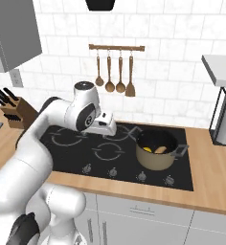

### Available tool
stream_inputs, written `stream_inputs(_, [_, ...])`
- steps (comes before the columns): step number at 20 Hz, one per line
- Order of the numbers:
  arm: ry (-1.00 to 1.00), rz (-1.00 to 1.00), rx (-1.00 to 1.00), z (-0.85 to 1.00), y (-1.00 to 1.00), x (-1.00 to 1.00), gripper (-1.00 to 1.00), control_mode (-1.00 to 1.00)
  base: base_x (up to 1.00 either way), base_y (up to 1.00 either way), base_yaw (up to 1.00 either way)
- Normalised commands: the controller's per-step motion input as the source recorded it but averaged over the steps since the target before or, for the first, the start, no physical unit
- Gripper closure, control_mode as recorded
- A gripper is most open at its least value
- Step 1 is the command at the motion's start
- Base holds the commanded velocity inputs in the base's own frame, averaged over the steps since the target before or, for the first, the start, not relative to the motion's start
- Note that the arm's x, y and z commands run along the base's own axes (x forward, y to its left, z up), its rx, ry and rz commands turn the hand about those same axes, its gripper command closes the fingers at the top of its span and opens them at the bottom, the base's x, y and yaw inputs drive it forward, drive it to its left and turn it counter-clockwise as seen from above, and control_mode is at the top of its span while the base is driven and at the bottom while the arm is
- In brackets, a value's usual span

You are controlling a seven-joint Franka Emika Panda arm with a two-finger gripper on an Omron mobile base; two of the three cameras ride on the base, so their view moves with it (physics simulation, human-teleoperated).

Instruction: Put the lemon and sweet potato in the pot. Retrieve the spatula and lightly stir the vegetables in the pot.

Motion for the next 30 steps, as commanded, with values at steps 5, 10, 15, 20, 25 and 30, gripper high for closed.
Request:
stream_inputs(5, [0.00, 0.00, 0.00, 0.00, 0.00, 0.00, -1.00, 1.00, -0.11, 0.98, 0.00])
stream_inputs(10, [0.00, 0.00, 0.00, 0.00, 0.00, 0.00, -1.00, 1.00, 0.00, 0.99, 0.00])
stream_inputs(15, [0.00, 0.22, -0.02, -0.03, 0.37, 0.00, -1.00, -1.00, 0.00, 0.15, 0.00])
stream_inputs(20, [0.00, 0.82, -0.19, -0.22, 0.29, -0.02, -1.00, -1.00, 0.00, 0.00, 0.00])
stream_inputs(25, [0.00, 0.96, -0.29, -0.24, 0.13, -0.10, -1.00, -1.00, 0.00, 0.00, 0.00])
stream_inputs(30, [-0.02, 0.93, -0.30, -0.03, 0.03, 0.00, -1.00, -1.00, 0.00, 0.00, 0.00])
